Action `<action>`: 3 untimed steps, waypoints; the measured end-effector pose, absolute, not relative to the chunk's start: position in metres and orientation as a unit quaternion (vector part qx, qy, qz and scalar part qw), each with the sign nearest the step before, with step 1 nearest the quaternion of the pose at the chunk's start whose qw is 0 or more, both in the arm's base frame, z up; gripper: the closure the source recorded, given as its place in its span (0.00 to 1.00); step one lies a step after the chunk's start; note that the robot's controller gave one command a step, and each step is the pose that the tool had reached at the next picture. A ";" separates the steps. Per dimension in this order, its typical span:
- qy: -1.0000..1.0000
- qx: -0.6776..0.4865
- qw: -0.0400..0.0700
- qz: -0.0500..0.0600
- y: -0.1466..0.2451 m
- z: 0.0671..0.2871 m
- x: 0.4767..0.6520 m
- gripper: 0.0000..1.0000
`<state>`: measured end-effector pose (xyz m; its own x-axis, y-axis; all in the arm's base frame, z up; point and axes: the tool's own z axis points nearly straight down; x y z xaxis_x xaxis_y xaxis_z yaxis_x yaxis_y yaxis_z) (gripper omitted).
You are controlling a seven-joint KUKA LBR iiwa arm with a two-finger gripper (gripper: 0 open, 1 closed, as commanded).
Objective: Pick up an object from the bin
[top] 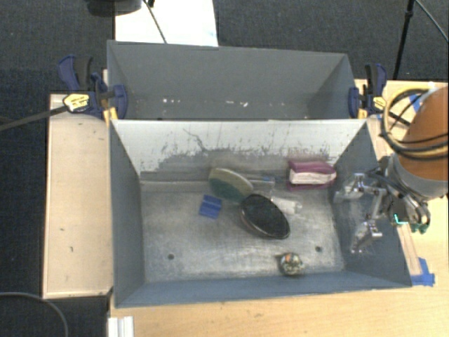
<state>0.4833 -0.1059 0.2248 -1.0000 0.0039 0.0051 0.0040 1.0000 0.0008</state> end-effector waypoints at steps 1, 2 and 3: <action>-0.999 0.033 -0.001 0.002 -0.050 0.076 0.513 0.00; -0.997 0.083 -0.004 -0.001 0.017 0.077 0.548 0.00; -0.996 0.084 -0.006 0.000 0.015 0.078 0.548 1.00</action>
Offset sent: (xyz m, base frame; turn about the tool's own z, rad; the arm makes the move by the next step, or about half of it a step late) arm 0.0276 0.0580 -0.1509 -0.0645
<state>0.5483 0.0151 0.0778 -0.9859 -0.1670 -0.0110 -0.1670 0.9860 -0.0011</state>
